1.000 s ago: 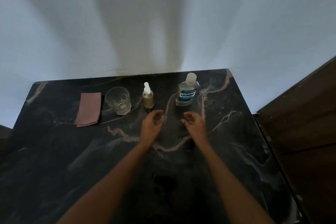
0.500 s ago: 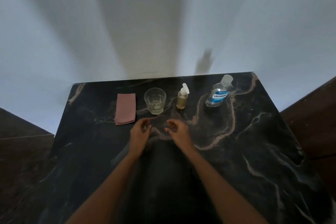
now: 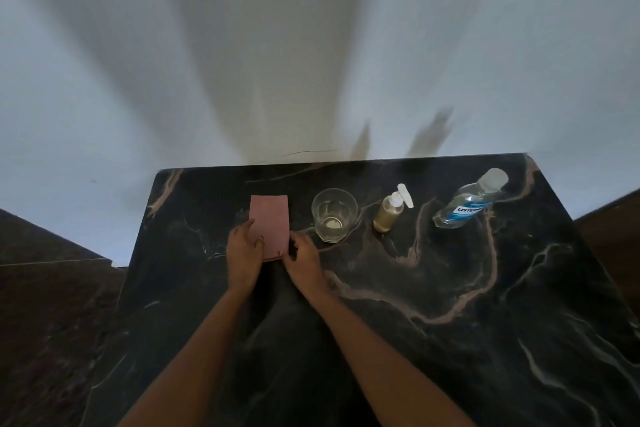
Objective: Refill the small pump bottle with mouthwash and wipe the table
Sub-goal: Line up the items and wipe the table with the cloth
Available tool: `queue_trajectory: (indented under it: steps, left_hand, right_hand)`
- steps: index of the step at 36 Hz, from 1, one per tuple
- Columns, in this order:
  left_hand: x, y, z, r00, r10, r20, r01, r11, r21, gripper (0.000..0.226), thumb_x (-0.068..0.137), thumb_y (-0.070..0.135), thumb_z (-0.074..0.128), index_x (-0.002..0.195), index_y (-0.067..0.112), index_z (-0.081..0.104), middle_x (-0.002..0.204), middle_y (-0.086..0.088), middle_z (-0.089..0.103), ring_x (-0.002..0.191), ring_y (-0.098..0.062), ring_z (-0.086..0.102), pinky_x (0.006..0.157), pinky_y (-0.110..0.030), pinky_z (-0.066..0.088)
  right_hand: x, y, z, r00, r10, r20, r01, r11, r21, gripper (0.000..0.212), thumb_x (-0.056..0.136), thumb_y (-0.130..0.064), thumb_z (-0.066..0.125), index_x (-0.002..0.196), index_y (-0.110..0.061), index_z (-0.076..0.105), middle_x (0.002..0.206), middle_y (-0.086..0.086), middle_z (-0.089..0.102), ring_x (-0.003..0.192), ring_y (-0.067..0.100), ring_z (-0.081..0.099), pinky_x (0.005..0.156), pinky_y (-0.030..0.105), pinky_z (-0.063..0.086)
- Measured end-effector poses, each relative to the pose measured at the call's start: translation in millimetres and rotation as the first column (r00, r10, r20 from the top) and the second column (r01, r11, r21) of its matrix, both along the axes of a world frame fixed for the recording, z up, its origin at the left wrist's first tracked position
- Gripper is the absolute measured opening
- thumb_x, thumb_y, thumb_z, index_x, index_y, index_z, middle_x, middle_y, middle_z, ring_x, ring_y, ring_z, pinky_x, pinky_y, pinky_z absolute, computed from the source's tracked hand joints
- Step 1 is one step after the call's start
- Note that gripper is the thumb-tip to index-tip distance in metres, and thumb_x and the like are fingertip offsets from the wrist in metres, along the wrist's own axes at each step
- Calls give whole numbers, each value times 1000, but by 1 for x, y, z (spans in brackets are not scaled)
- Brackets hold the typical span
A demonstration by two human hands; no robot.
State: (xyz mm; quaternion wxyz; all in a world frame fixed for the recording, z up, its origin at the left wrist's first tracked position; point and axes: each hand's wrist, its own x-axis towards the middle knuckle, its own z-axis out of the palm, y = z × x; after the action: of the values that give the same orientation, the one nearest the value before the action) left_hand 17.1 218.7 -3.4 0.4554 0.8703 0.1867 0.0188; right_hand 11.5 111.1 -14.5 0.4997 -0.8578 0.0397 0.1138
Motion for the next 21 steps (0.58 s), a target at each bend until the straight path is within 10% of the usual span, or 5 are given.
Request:
queue_trajectory:
  steps: [21]
  left_hand:
    - [35,11,-11,987,133,-95,-145,980,-134,36,82,-4,54,117,0,48,117,-20,56,100,-24,54,80,-27,41]
  right_hand:
    - [46,24,-9,985,-169,-23,166,981,-96,22,86,-6,54,108,-8,59,112,11,60,102,23,56,86,30,43]
